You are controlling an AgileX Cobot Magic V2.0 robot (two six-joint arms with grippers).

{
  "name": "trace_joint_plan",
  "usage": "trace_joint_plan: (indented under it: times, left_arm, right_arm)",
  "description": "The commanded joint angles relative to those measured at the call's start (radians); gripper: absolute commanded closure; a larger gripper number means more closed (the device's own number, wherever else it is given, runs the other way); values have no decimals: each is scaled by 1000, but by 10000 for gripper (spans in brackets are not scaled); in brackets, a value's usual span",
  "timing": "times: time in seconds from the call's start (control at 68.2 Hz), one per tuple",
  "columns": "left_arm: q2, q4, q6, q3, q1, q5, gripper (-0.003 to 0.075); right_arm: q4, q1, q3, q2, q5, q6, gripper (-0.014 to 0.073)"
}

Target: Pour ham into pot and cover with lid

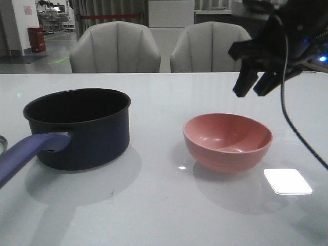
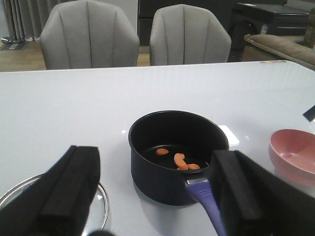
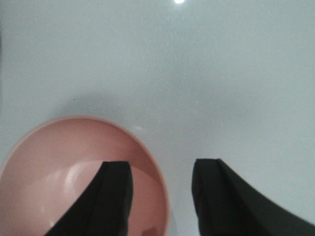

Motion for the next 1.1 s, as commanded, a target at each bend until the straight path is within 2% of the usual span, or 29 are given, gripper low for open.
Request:
trace_joint_plan:
  times: [0.0, 0.19, 0.352, 0.586, 0.864, 1.084]
  left_arm:
    - [9, -7, 3, -29, -7, -82, 211]
    - [9, -7, 3, -29, -7, -84, 211]
    - [9, -7, 3, -29, -7, -84, 211]
    - [9, -7, 3, -29, -7, -84, 211]
    - [9, -7, 3, -29, -7, -84, 211]
    - [9, -7, 3, -29, -7, -84, 211]
  right_arm:
    - [2, -2, 17, -166, -64, 1, 183]
    - [2, 11, 200, -392, -231, 1, 183]
    - [8, 11, 430, -636, -434, 1, 183]
    - [9, 11, 702, -978, -631, 1, 183]
    - [15, 14, 926, -1322, -631, 1, 186]
    - [15, 17, 1047, -1452, -556, 1, 209]
